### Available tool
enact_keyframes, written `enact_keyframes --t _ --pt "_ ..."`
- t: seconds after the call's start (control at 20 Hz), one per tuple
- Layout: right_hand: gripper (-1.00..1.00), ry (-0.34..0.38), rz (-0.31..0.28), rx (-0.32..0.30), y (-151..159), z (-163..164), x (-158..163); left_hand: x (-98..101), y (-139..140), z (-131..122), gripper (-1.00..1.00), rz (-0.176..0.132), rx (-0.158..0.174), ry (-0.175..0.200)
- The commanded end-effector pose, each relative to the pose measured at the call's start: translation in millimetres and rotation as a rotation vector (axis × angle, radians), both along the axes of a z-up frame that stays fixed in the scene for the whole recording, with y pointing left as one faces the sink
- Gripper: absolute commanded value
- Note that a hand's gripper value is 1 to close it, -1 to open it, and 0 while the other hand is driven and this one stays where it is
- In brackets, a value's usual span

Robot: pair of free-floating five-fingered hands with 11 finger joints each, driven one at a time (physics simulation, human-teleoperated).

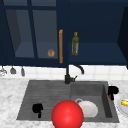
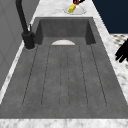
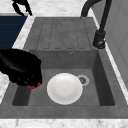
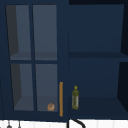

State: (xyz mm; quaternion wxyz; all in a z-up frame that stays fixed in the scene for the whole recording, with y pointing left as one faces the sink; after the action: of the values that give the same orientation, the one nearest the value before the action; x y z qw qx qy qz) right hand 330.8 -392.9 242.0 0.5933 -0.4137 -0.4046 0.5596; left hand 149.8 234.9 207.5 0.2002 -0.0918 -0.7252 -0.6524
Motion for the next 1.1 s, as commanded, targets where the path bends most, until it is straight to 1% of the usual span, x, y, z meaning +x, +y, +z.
enact_keyframes --t 0.0,0.15,0.4,0.6,0.75,0.85,0.95,1.05 --pt "1.00 -0.018 0.000 0.043 -25 10 -4 0.0 0 0 0.00 0.000 0.000 0.000" --pt "1.00 -0.015 0.000 0.049 -46 12 -8 0.0 0 0 0.00 0.000 0.000 0.000" --pt "1.00 -0.040 0.001 0.053 -81 12 -21 0.0 0 0 0.00 0.000 0.000 0.000" --pt "1.00 -0.057 0.003 0.062 -108 7 -33 0.0 0 0 0.00 0.000 0.000 0.000" --pt "1.00 -0.054 0.007 0.059 -126 0 -46 0.0 0 0 0.00 0.000 0.000 0.000" --pt "1.00 -0.062 0.021 0.059 -136 -10 -55 0.0 0 0 0.00 0.000 0.000 0.000" --pt "1.00 -0.089 0.031 0.060 -142 -18 -62 0.0 0 0 0.00 0.000 0.000 0.000" --pt "1.00 -0.117 0.014 0.043 -144 -24 -73 0.0 0 0 0.00 0.000 0.000 0.000"
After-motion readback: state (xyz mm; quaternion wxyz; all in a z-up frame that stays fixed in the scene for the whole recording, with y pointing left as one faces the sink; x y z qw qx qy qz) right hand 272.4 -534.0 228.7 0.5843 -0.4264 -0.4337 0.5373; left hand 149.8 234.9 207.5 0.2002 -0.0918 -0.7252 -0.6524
